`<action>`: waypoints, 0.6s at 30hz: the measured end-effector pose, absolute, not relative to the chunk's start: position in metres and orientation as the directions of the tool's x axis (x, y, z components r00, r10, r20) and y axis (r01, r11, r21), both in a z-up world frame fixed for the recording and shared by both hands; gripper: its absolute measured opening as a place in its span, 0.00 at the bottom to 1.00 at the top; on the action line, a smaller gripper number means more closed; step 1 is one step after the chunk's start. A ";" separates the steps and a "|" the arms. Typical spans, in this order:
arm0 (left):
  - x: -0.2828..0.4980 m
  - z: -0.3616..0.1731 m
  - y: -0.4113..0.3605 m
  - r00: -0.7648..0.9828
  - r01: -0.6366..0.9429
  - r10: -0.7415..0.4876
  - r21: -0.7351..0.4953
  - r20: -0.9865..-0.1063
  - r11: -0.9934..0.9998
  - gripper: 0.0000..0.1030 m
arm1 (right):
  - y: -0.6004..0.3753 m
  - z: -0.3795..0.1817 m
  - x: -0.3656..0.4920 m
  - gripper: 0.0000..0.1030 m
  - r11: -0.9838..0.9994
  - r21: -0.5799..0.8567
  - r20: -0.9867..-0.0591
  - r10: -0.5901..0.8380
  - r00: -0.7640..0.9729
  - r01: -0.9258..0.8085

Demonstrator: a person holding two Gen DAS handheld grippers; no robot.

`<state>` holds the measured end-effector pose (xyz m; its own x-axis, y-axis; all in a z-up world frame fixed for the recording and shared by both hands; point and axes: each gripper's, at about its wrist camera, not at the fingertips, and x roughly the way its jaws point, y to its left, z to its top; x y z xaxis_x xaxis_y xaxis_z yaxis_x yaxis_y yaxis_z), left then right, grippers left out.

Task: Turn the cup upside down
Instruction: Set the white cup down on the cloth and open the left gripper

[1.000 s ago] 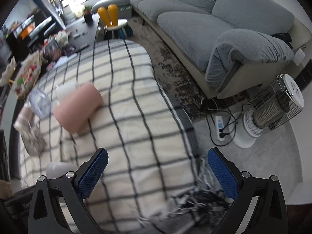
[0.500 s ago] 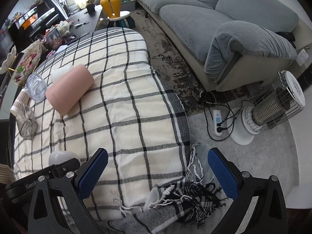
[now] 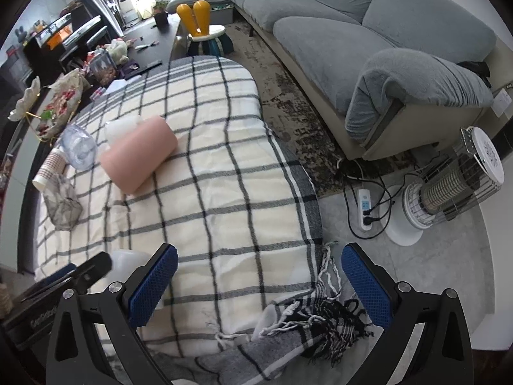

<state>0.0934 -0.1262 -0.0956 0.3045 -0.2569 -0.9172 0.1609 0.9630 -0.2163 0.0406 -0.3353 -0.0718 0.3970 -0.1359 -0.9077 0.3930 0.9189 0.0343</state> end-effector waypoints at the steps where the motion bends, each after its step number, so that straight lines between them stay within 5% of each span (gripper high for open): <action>1: 0.090 -0.085 -0.120 0.351 0.171 -0.238 -0.188 -0.906 0.967 0.89 | -0.331 -0.068 0.043 0.99 0.923 0.040 -0.908 -0.126 0.399 0.382; 7: 0.070 -0.041 -0.080 0.589 0.085 -0.001 0.061 -0.808 0.994 1.00 | -0.282 -0.054 0.066 0.99 0.974 0.045 -0.924 -0.044 0.381 0.222; 18: 0.061 -0.011 -0.011 0.673 -0.055 0.015 -0.030 -0.740 0.998 1.00 | -0.214 -0.083 0.135 0.99 0.999 0.050 -0.998 0.050 -0.034 0.007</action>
